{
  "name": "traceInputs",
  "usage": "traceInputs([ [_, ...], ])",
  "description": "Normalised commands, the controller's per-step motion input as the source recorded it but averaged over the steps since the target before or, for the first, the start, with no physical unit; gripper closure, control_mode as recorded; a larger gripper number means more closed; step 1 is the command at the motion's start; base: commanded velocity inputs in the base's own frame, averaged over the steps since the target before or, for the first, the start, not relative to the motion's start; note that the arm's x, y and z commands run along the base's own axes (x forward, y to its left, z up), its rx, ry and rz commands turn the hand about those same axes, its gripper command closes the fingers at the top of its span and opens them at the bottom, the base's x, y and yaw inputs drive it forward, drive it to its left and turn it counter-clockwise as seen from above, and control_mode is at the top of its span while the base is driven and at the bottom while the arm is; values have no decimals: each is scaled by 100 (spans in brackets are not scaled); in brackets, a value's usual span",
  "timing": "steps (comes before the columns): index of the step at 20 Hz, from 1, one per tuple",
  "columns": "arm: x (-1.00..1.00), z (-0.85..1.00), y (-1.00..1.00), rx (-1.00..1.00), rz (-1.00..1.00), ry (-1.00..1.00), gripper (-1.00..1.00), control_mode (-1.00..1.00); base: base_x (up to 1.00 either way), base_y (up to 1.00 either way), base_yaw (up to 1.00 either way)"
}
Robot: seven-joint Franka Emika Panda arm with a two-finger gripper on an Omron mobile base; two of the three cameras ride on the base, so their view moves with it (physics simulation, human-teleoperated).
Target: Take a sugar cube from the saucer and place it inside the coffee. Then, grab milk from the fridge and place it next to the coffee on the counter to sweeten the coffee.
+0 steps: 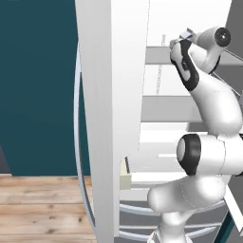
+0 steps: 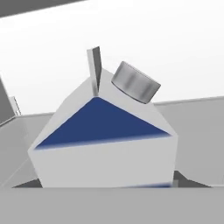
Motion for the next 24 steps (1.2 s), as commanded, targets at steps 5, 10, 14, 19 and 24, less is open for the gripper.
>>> traceInputs([
  [5, -100, 0, 15, 0, -1, -1, 100, -100, 0, 0, 0],
  [10, -100, -2, 27, 0, -2, 0, 100, -100, 0, 0, 0],
  [14, -100, -28, 23, 0, -1, 2, 100, -100, 0, 0, 0],
  [19, -100, -76, 20, -2, 0, 19, 100, -100, 0, 0, 0],
  [24, -99, -85, 20, -3, 0, 29, 100, -100, 0, 0, 0],
])
